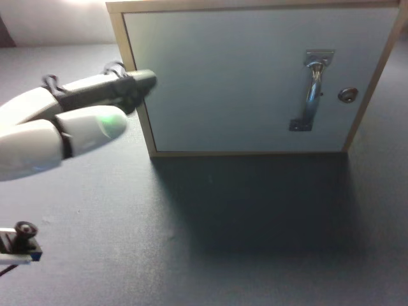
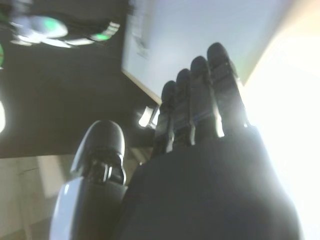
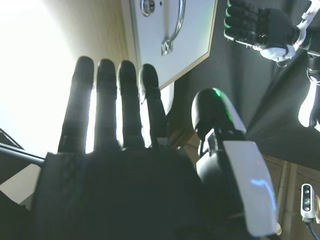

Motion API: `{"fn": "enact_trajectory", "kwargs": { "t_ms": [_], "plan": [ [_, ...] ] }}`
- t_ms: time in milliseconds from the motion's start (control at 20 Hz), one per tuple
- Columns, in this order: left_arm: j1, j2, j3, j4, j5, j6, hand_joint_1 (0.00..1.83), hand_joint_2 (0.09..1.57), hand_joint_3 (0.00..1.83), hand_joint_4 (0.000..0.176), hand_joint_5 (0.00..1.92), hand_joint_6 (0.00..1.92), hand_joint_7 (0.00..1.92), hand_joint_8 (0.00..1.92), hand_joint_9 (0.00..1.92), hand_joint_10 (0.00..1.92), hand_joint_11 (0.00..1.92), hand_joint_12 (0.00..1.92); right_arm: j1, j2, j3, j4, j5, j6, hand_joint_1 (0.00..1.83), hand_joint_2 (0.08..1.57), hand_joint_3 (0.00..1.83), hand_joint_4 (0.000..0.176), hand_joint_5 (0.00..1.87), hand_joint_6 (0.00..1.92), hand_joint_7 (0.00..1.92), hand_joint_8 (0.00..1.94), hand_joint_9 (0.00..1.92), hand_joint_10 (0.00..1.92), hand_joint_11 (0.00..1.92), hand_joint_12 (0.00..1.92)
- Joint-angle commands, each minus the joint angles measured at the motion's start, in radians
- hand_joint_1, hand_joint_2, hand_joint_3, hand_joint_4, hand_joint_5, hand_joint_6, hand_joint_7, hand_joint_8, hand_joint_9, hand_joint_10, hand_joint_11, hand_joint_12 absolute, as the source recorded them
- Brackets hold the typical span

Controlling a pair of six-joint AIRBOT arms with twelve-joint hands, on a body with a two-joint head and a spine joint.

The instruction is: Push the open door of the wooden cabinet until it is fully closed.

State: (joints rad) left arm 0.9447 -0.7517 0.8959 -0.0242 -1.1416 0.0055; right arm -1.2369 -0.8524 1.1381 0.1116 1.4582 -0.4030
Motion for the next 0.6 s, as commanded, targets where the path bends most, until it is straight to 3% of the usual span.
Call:
{"fn": "enact_trajectory", "kwargs": {
  "t_ms": [0, 100, 150, 200, 350, 450, 550],
  "plan": [
    [0.004, 0.012, -0.006, -0.031, -0.169, -0.006, 0.0, 1.44, 0.0, 0.0, 0.25, 0.01, 0.29, 0.01, 0.31, 0.01, 0.26, 0.17, 0.009, 0.001, 0.002, 0.032, 0.131, 0.01, 0.17, 1.44, 0.0, 0.0, 0.33, 0.0, 0.29, 0.0, 0.26, 0.0, 0.21, 0.12],
    [0.034, 0.025, -0.015, -0.085, -0.218, -0.006, 0.0, 1.46, 0.01, 0.0, 0.19, 0.0, 0.22, 0.0, 0.21, 0.0, 0.15, 0.12, 0.009, 0.001, 0.001, 0.037, 0.149, 0.01, 0.16, 1.43, 0.0, 0.0, 0.34, 0.0, 0.29, 0.0, 0.25, 0.0, 0.19, 0.11],
    [0.052, 0.024, -0.016, -0.114, -0.245, -0.006, 0.0, 1.45, 0.0, 0.018, 0.2, 0.01, 0.24, 0.01, 0.2, 0.01, 0.12, 0.11, 0.009, 0.001, 0.001, 0.041, 0.163, 0.01, 0.15, 1.44, 0.0, 0.0, 0.34, 0.0, 0.3, 0.0, 0.26, 0.0, 0.2, 0.11],
    [0.067, 0.023, -0.017, -0.136, -0.268, -0.006, 0.0, 1.45, 0.0, 0.0, 0.21, 0.01, 0.24, 0.01, 0.19, 0.0, 0.09, 0.1, 0.01, 0.002, 0.0, 0.043, 0.172, 0.01, 0.21, 1.45, 0.0, 0.0, 0.38, 0.01, 0.34, 0.01, 0.31, 0.02, 0.24, 0.13],
    [0.098, 0.025, -0.029, -0.172, -0.31, -0.006, 0.0, 1.48, 0.01, 0.0, 0.22, 0.0, 0.23, 0.0, 0.22, 0.0, 0.18, 0.12, 0.01, 0.01, -0.005, 0.045, 0.191, 0.01, 0.17, 1.48, 0.01, 0.0, 0.37, 0.0, 0.34, 0.0, 0.24, 0.0, 0.14, 0.11],
    [0.121, 0.025, -0.034, -0.195, -0.333, -0.006, 0.0, 1.48, 0.01, 0.0, 0.22, 0.0, 0.23, 0.0, 0.23, 0.0, 0.19, 0.13, 0.01, 0.011, -0.006, 0.053, 0.201, 0.01, 0.12, 1.51, 0.0, 0.0, 0.35, 0.0, 0.32, 0.0, 0.21, 0.0, 0.01, 0.36],
    [0.151, 0.028, -0.041, -0.221, -0.364, -0.006, 0.0, 1.48, 0.01, 0.0, 0.2, 0.0, 0.21, 0.0, 0.21, 0.0, 0.17, 0.12, 0.01, 0.011, -0.007, 0.057, 0.213, 0.01, 0.13, 1.51, 0.0, 0.0, 0.35, 0.0, 0.33, 0.0, 0.21, 0.0, 0.0, 0.42]
  ]
}}
